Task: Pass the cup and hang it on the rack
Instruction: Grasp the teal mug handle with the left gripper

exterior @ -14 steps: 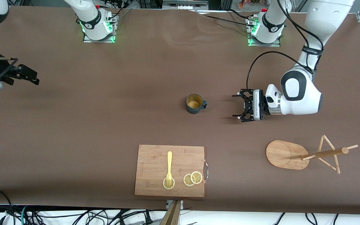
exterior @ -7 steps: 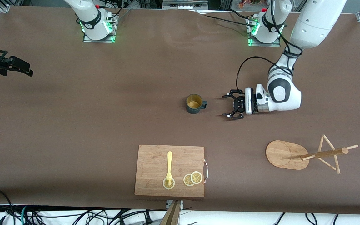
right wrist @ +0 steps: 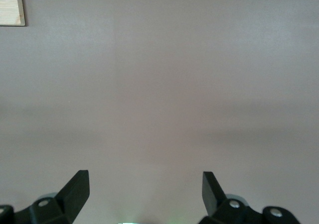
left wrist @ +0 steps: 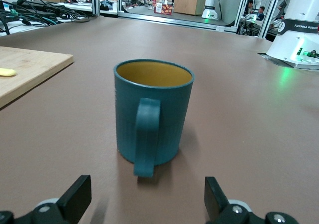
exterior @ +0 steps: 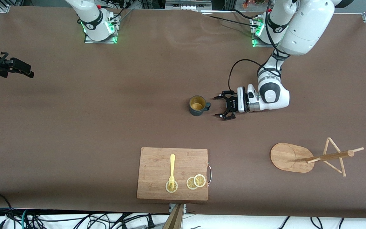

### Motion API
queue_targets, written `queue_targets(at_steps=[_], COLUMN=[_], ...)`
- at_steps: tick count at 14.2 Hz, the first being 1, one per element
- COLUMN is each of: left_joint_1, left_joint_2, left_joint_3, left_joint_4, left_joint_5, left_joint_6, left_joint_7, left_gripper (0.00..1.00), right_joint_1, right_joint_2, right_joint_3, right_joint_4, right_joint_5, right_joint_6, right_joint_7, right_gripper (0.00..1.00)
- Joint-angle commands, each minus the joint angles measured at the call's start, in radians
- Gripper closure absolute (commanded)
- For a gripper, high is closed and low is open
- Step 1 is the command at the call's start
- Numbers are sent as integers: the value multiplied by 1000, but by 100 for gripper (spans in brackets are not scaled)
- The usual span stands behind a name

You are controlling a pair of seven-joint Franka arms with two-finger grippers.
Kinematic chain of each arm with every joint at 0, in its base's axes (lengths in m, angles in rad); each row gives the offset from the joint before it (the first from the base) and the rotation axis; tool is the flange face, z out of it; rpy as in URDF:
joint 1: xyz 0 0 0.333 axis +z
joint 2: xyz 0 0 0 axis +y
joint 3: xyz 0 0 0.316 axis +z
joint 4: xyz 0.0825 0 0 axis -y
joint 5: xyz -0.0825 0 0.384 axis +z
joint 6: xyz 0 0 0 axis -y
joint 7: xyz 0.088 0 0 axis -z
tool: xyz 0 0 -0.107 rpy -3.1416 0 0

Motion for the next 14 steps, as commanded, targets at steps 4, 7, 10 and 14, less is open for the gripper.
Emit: queue_targets(at_steps=[4,7,10,14], left_joint_1=[-35,-38,-39,-39], left_joint_2=[15,15,13,13], left_joint_3=[-57,-60,-60,-60], left_joint_4=[48,48,46,37], left_joint_5=[-73,-89,-87,-87], left_joint_6=[122,123,122,122], left_joint_7=[60,60,62,60], left_gripper=[0,0,1,28], right_joint_1=[-9,-9,-8,-8], right_joint_2=[6,6,7,6], right_joint_3=[14,14,14,16], right_joint_4=[24,24,24,24], right_joint_5=[-5,-2,-2,0], right_joint_6=[-22,-22,-22,-23], right_joint_7=[-6,-6,-5,-5], right_gripper=[0,0,0,0])
